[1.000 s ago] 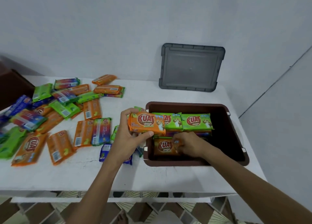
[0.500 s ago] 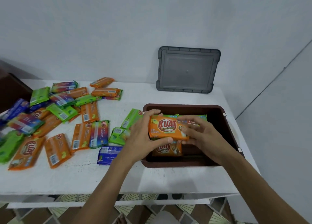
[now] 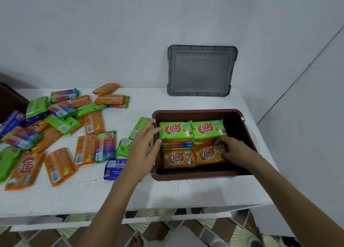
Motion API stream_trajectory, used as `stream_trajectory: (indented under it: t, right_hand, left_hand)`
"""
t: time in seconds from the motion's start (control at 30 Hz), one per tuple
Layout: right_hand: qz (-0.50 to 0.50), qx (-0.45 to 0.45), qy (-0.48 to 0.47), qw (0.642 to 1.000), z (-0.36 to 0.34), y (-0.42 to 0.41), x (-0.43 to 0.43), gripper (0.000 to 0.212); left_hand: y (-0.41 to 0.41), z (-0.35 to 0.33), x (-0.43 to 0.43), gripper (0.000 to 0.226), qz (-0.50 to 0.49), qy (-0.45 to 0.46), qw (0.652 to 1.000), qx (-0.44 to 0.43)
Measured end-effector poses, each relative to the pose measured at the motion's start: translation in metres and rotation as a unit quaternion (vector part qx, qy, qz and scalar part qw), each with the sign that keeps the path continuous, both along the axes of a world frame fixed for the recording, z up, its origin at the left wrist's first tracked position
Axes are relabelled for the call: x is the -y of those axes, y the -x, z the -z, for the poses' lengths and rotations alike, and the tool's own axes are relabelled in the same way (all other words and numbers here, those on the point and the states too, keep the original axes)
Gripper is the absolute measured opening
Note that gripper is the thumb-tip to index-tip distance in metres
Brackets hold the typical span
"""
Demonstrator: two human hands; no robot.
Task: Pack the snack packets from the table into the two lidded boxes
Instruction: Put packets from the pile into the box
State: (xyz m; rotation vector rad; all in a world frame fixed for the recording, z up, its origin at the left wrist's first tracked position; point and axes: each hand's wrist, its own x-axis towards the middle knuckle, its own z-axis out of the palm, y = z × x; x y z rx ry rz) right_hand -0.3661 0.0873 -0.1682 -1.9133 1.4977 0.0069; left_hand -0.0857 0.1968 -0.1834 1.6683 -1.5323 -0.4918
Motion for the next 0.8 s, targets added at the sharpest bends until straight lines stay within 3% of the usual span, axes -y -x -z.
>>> stream_trajectory:
  t: [0.13,0.23,0.3,0.4,0.57,0.67,0.8]
  right_hand:
    - [-0.048,-0.113,0.054,0.991,0.001,-0.006,-0.002,0.032]
    - [-0.05,-0.132,0.072,0.987,-0.011,-0.015,-0.011,0.035]
    - [-0.053,-0.109,0.115,0.986,-0.026,-0.028,-0.019,0.033]
    - [-0.067,-0.006,0.166,0.984,-0.052,-0.063,-0.034,0.029]
    - [-0.156,0.077,0.235,0.956,-0.075,-0.148,-0.063,0.03]
    - [-0.204,0.127,0.24,0.941,-0.065,-0.202,-0.08,0.034]
    - [-0.279,0.085,0.235,0.927,-0.029,-0.273,-0.094,0.042]
  left_hand:
    - [0.001,0.001,0.0,0.034,-0.004,-0.005,1.0,0.004]
    - [-0.003,0.001,-0.005,0.036,0.021,-0.005,1.0,0.01]
    - [-0.012,0.004,-0.013,0.038,0.038,-0.008,0.999,0.008]
    - [-0.039,0.01,-0.03,0.038,0.024,-0.018,1.0,0.004]
    - [-0.112,0.015,-0.067,0.034,-0.06,-0.021,0.996,0.058]
    - [-0.162,0.021,-0.091,0.036,-0.137,-0.072,0.982,0.108]
    - [-0.223,0.028,-0.117,0.042,-0.165,-0.124,0.96,0.189]
